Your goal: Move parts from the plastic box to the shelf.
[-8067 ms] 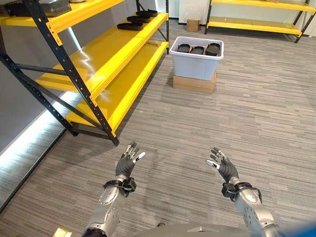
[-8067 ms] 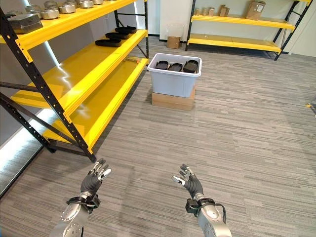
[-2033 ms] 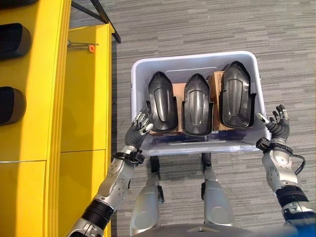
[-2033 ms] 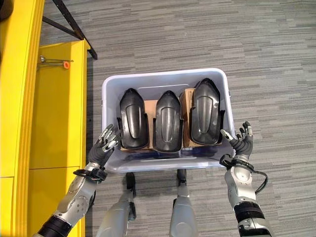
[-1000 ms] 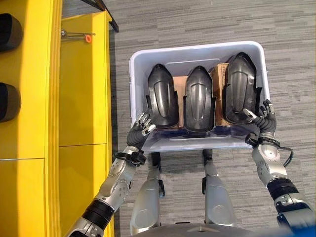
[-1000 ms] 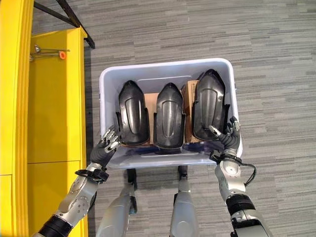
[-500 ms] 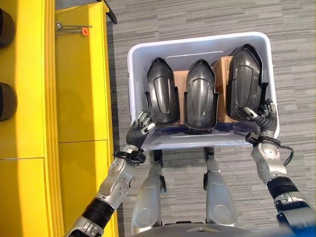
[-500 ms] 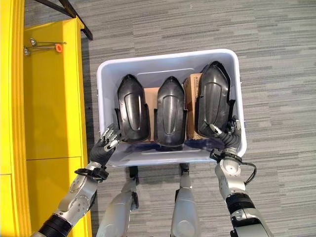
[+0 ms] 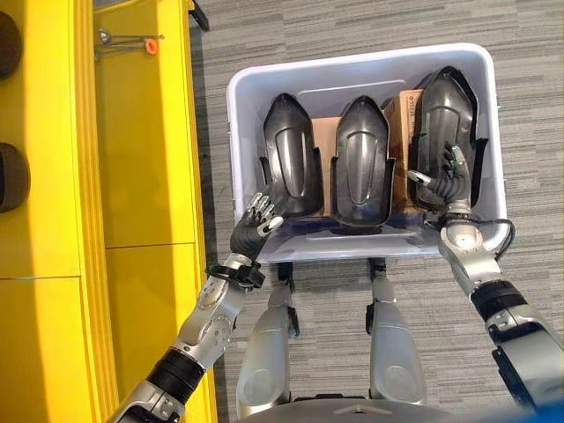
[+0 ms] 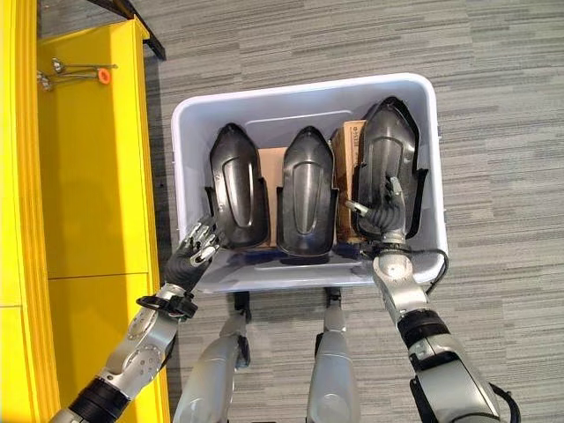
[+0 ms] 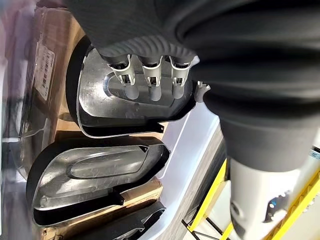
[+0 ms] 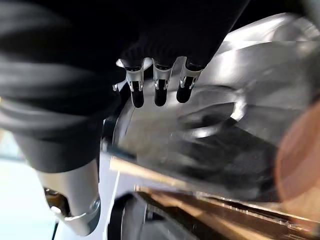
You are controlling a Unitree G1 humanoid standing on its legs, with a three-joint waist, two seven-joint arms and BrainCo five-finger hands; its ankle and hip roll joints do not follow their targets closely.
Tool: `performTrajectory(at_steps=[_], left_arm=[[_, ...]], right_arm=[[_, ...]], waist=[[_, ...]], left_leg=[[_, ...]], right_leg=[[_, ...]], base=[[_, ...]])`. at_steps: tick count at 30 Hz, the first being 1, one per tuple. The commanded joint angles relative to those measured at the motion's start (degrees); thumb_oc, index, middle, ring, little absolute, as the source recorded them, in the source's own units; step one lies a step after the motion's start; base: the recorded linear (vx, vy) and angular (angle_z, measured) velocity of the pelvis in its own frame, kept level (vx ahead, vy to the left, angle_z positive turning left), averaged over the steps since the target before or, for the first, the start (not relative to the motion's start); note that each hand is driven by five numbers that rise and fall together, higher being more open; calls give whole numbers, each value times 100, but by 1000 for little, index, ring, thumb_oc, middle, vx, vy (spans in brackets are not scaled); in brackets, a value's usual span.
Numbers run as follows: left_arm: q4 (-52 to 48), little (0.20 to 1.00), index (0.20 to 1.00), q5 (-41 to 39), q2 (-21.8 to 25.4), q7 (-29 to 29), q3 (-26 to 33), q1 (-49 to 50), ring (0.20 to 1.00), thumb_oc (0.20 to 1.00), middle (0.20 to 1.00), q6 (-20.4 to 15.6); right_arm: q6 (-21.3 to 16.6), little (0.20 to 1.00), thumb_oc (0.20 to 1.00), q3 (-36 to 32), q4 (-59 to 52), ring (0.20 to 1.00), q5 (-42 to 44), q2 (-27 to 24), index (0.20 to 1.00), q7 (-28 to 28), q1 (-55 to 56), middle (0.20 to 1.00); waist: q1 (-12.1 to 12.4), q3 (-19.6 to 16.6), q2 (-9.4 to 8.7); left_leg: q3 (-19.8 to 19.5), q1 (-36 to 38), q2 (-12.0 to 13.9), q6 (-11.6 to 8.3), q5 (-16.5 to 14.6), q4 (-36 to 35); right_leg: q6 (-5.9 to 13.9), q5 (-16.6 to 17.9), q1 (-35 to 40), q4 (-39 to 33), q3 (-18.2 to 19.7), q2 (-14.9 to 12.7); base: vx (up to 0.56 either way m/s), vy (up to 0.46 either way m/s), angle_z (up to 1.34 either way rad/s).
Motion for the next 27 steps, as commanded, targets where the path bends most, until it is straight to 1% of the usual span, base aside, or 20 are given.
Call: performTrajectory(at_steps=[1, 3, 9, 11, 17, 27], left_arm=[[-408, 1000, 1000, 7, 176, -35, -36, 53, 1000, 1000, 1000, -185], [-402, 1000, 1000, 31, 170, -48, -21, 39, 1000, 1000, 1000, -186], [-377, 1000, 1000, 74, 166, -44, 12, 40, 1000, 1000, 1000, -211], [-349, 1000, 1000, 78, 163, -35, 64, 64, 1000, 1000, 1000, -232], [-278, 1000, 1000, 95, 133, -1, 113, 50, 1000, 1000, 1000, -260], [-257, 1000, 1000, 130, 89, 79, 209, 92, 1000, 1000, 1000, -332]], right_arm=[[12, 1000, 1000, 55, 47, 1000, -499, -296, 1000, -17, -157, 1000], [83, 1000, 1000, 219, 93, 1000, -721, -311, 1000, 7, -211, 1000], [175, 1000, 1000, 325, 85, 1000, -1016, -322, 1000, 84, -82, 1000], [151, 1000, 1000, 211, 105, 1000, -953, -275, 1000, 91, 132, 1000], [92, 1000, 1000, 145, 101, 1000, -757, -132, 1000, 167, 407, 1000], [-86, 1000, 1000, 131, -680, 1000, -523, 60, 1000, 383, 965, 1000]], waist=[[30, -259, -89], [37, -246, -106], [31, -243, -140], [24, -249, -170], [-4, -271, -204], [-68, -304, -264]], left_leg=[[-141, -298, 212, -78, -394, 780], [-160, -323, 213, -73, -404, 805], [-174, -372, 199, -62, -428, 847], [-195, -397, 189, -56, -441, 866], [-195, -413, 192, -52, -448, 879], [-196, -437, 191, -46, -461, 898]], right_leg=[[108, -415, -686, 1266, 212, -293], [105, -424, -692, 1287, 206, -293], [104, -435, -704, 1308, 169, -292], [111, -432, -716, 1310, 170, -293], [107, -443, -716, 1305, 188, -286], [103, -441, -715, 1284, 170, -276]], base=[[-2, -3, 9], [-6, -4, 10], [-1, -1, 1], [3, 4, 2], [0, 3, 2], [0, 0, 0]])
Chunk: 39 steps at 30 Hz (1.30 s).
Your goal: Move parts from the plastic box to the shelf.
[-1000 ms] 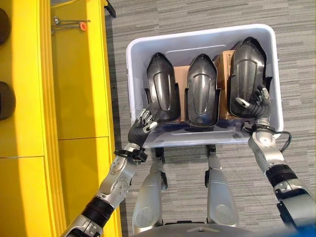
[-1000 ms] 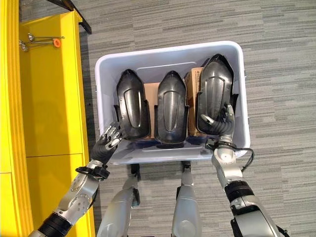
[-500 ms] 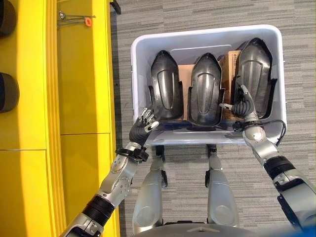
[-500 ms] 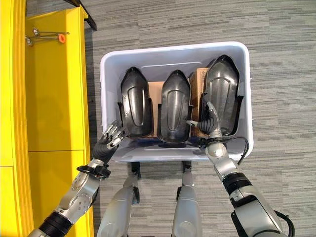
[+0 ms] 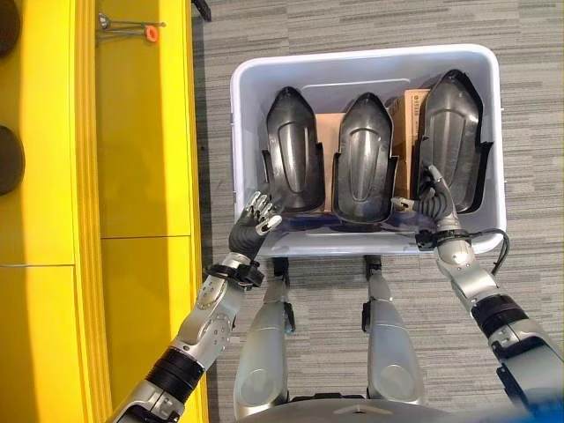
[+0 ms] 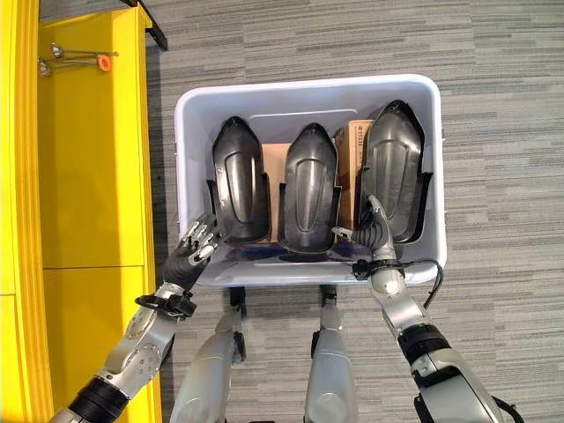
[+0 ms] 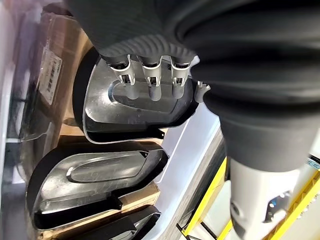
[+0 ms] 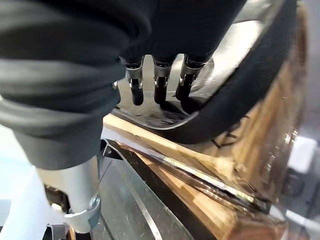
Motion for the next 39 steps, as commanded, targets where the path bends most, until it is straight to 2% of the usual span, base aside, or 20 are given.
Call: performTrajectory(at_steps=[1, 11, 27, 33, 35, 36, 37, 39], left_arm=[[-267, 1000, 1000, 126, 85, 39, 119, 98, 1000, 1000, 1000, -314], [-295, 1000, 1000, 191, 51, 102, 241, 131, 1000, 1000, 1000, -346], [-306, 1000, 1000, 268, 79, 84, 246, 163, 1000, 1000, 1000, -336], [-382, 1000, 1000, 291, 102, 123, 317, 199, 1000, 1000, 1000, -348], [-443, 1000, 1000, 296, 126, 142, 363, 275, 1000, 1000, 1000, -358], [-443, 1000, 1000, 296, 126, 142, 363, 275, 1000, 1000, 1000, -358], [-474, 1000, 1000, 315, 139, 147, 399, 302, 1000, 1000, 1000, -341], [-489, 1000, 1000, 313, 152, 141, 444, 362, 1000, 1000, 1000, -343]], right_arm=[[-308, 1000, 1000, -7, -189, 1000, 237, 50, 1000, 105, 122, 1000], [-364, 1000, 1000, 310, -874, 1000, 126, 124, 1000, 395, 457, 1000], [-312, 1000, 1000, 501, -1393, 1000, -228, -112, 1000, 546, 542, 1000], [-457, 1000, 1000, -156, -2042, 1000, -403, -362, 1000, 182, 810, 1000], [-568, 1000, 1000, -792, -2479, 1000, -499, -449, 1000, -112, 1155, 1000], [-568, 1000, 1000, -793, -2480, 1000, -499, -449, 1000, -112, 1156, 1000], [-610, 1000, 1000, -1172, -2701, 1000, -568, -467, 1000, -292, 1366, 1000], [-657, 1000, 1000, -1442, -2899, 1000, -625, -468, 1000, -379, 1550, 1000]], waist=[[53, -362, -133], [11, -406, -191], [39, -405, -245], [-5, -405, -285], [-50, -419, -308], [-50, -419, -308], [-89, -424, -324], [-108, -436, -335]], left_leg=[[-57, -277, 183, -45, -464, 754], [-79, -327, 169, -42, -467, 776], [-124, -376, 160, -32, -464, 797], [-117, -375, 185, -31, -483, 808], [-102, -373, 188, -33, -497, 809], [-101, -373, 188, -33, -497, 809], [-95, -379, 201, -34, -508, 815], [-93, -385, 210, -35, -511, 819]], right_leg=[[118, -456, -696, 1246, 256, -284], [111, -461, -692, 1239, 249, -283], [117, -451, -684, 1226, 225, -288], [125, -461, -704, 1234, 235, -273], [136, -462, -704, 1241, 221, -270], [136, -462, -704, 1241, 221, -270], [136, -466, -719, 1253, 227, -259], [140, -466, -724, 1253, 233, -251]], base=[[0, 0, 0], [0, 0, -1], [-1, 0, 1], [0, 0, 0], [0, 0, 0], [0, 0, 0], [0, 0, 0], [0, 0, 0]])
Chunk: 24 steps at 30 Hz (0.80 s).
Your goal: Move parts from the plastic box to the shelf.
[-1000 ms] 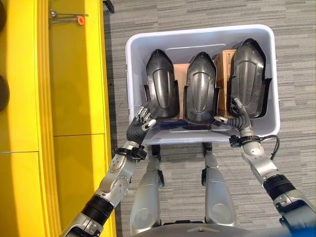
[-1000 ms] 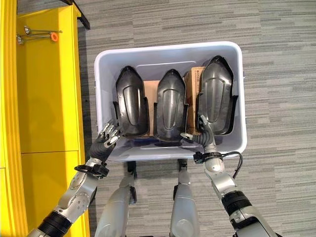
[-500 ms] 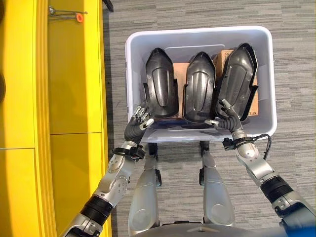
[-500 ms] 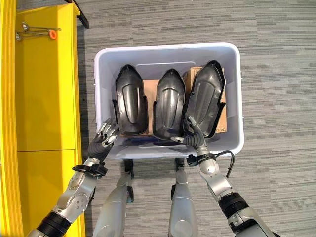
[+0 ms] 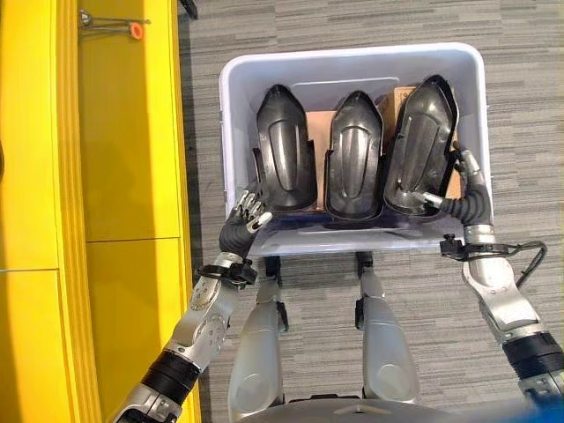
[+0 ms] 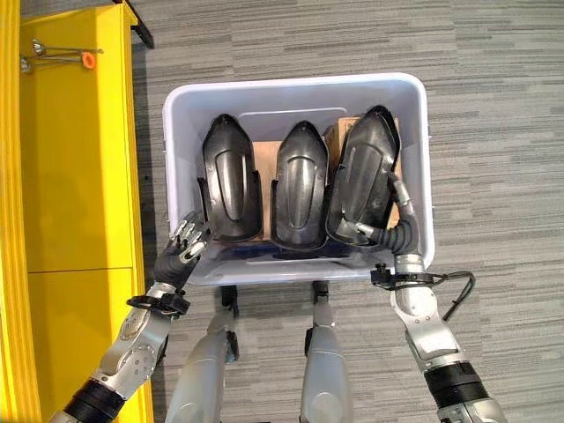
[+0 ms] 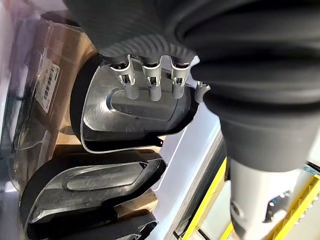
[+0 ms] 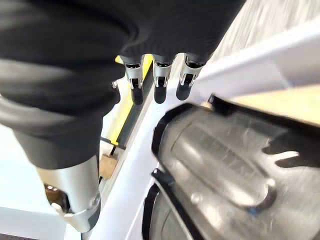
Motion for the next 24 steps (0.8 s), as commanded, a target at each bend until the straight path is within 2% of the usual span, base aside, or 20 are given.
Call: performTrajectory(at_steps=[1, 11, 16, 19, 24], left_arm=[[-379, 1000, 1000, 202, 161, -50, 200, 222, 1000, 1000, 1000, -318], [-464, 1000, 1000, 192, 178, 7, 241, 305, 1000, 1000, 1000, -327], [-455, 1000, 1000, 181, 179, 86, 178, 251, 1000, 1000, 1000, -345], [-396, 1000, 1000, 155, 147, 167, 81, 193, 1000, 1000, 1000, -374], [-411, 1000, 1000, 116, 134, 240, 30, 140, 1000, 1000, 1000, -377]], right_arm=[[-400, 1000, 1000, -177, -280, 1000, -235, -156, 1000, -350, 43, 1000], [-510, 1000, 1000, -588, -625, 1000, -286, 2, 1000, -684, 254, 1000], [-492, 1000, 1000, -283, -300, 1000, -28, 211, 1000, -742, 37, 1000], [-484, 1000, 1000, 35, 399, 1000, 408, 503, 1000, -913, -433, 1000], [-467, 1000, 1000, 184, 831, 1000, 685, 679, 1000, -999, -724, 1000]], waist=[[-13, -343, -135], [-66, -353, -171], [-43, -334, -137], [25, -329, -87], [70, -321, -57]], left_leg=[[-99, -147, 200, -48, -476, 633], [-83, -154, 214, -49, -502, 657], [-96, -196, 202, -44, -496, 682], [-99, -224, 173, -40, -485, 693], [-126, -248, 158, -31, -464, 679]], right_leg=[[148, -470, -466, 1117, 168, -262], [148, -481, -482, 1130, 191, -224], [137, -475, -497, 1130, 186, -238], [121, -471, -494, 1128, 170, -248], [112, -465, -497, 1131, 152, -257]], base=[[0, 0, 0], [0, -1, 0], [0, 0, 0], [0, 0, 0], [-3, -1, 1]])
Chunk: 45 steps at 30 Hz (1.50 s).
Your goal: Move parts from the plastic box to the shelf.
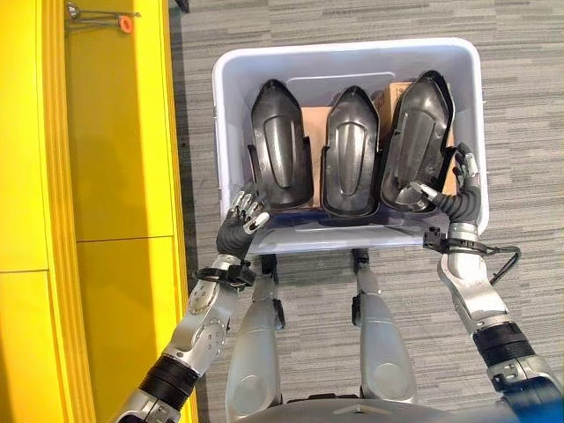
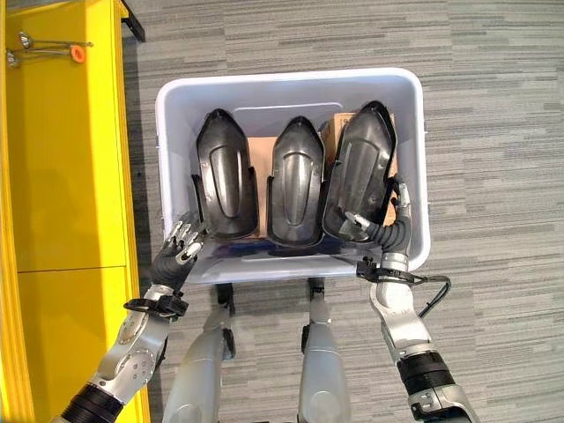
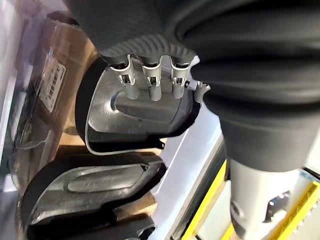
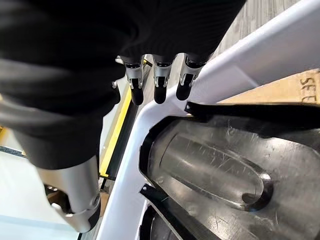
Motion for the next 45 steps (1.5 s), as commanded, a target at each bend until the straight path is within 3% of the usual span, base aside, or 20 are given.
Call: performTrajectory(at_steps=[1, 23, 34, 43, 45], left_arm=[[-310, 1000, 1000, 124, 140, -5, 37, 64, 1000, 1000, 1000, -263], [-330, 1000, 1000, 71, 184, -38, 21, 138, 1000, 1000, 1000, -249], [-336, 1000, 1000, 33, 173, -60, -19, 112, 1000, 1000, 1000, -264], [-362, 1000, 1000, -8, 186, -54, -77, 68, 1000, 1000, 1000, -253], [-399, 1000, 1000, -63, 237, -97, -126, 51, 1000, 1000, 1000, -272]], right_arm=[[-268, 1000, 1000, -108, -2, 1000, 257, -142, 1000, -176, -78, 1000], [-237, 1000, 1000, -465, 449, 1000, 288, -116, 1000, -513, 15, 1000], [-188, 1000, 1000, -206, 772, 1000, 361, -52, 1000, -424, -254, 1000], [-80, 1000, 1000, -16, 1377, 1000, 438, -35, 1000, -435, -621, 1000], [25, 1000, 1000, 1, 2010, 1000, 488, -169, 1000, -507, -1005, 1000]], waist=[[41, -332, 44], [20, -299, 92], [59, -279, 120], [134, -244, 171], [181, -203, 212]], left_leg=[[-127, -84, 156, -38, -428, 536], [-132, -105, 140, -26, -424, 535], [-143, -165, 131, -22, -415, 561], [-169, -253, 112, -14, -398, 584], [-178, -312, 119, -5, -398, 620]], right_leg=[[113, -474, -373, 1083, 128, -249], [116, -489, -402, 1116, 136, -238], [107, -491, -457, 1139, 131, -233], [101, -490, -502, 1155, 90, -251], [100, -503, -555, 1212, 96, -249]], base=[[0, 0, 0], [0, 0, 0], [0, 0, 0], [0, 0, 0], [0, 0, 0]])
